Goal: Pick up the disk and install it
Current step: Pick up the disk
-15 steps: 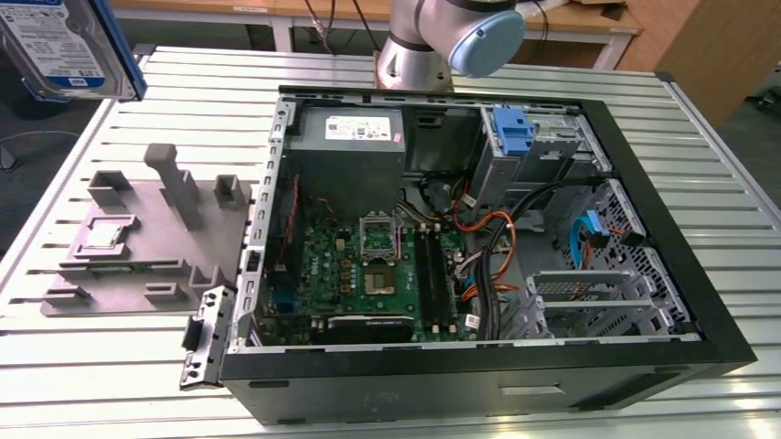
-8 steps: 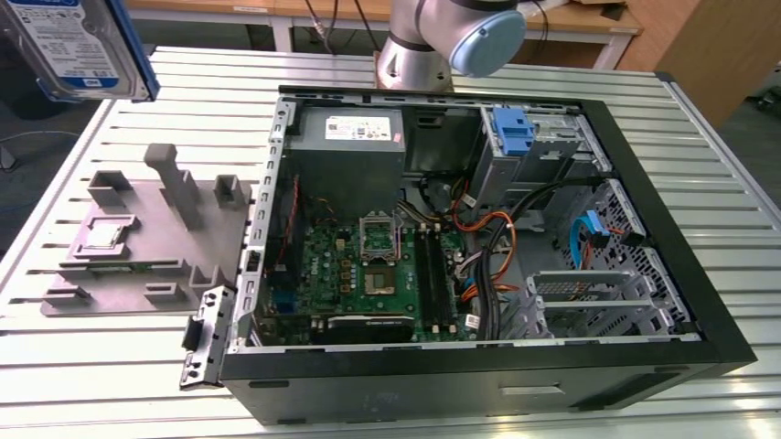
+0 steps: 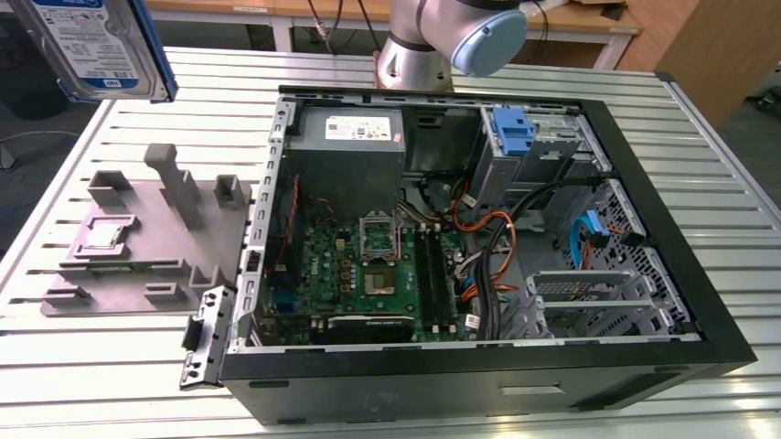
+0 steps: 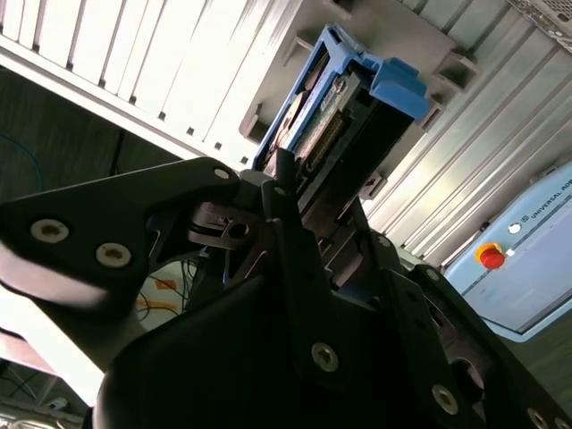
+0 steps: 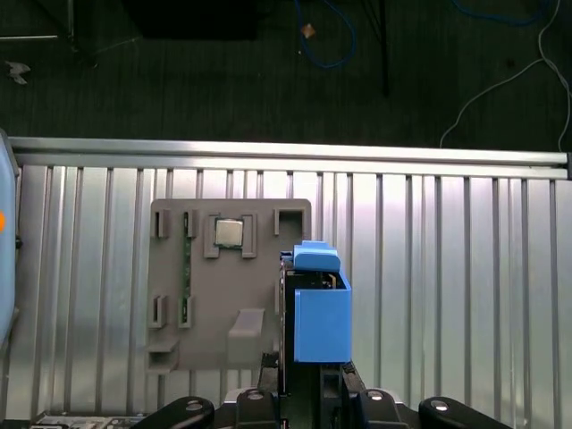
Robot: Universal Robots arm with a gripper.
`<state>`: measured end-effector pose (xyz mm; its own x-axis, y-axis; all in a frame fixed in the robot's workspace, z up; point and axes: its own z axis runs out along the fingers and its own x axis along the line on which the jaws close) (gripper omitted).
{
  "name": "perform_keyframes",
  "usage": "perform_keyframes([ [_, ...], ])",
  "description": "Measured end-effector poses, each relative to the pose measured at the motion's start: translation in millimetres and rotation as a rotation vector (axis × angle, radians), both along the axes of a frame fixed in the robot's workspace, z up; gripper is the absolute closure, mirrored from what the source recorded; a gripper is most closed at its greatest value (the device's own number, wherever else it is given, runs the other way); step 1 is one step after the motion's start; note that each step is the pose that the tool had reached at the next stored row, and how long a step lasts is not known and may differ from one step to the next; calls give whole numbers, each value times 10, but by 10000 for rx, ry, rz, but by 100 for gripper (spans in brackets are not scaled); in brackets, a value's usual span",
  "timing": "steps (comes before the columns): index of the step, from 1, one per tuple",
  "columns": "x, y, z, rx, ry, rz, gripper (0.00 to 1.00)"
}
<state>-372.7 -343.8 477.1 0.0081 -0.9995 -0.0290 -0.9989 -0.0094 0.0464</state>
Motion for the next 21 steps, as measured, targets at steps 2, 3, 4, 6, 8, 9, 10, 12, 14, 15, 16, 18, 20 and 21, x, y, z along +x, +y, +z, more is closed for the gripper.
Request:
perform_keyframes([
  [2,50,0,-1,0,6,1,65],
  [3,78,0,0,-1,12,1,65],
  [4,105,0,0,0,16,0,65],
  [6,164,0,0,-1,28,1,65],
  [8,226,0,0,0,40,1,65],
  [9,260,0,0,0,48,1,65],
  [10,292,0,0,-1,55,0,65],
  [12,353,0,0,0,69,0,65],
  [14,418,0,-1,0,82,1,65],
  [15,453,0,0,0,91,1,65],
  [16,488,0,0,0,98,1,65],
  [18,557,-1,0,0,116,1,65],
  [20,626,-1,0,0,131,0,65],
  [21,660,-1,0,-1,141,0,65],
])
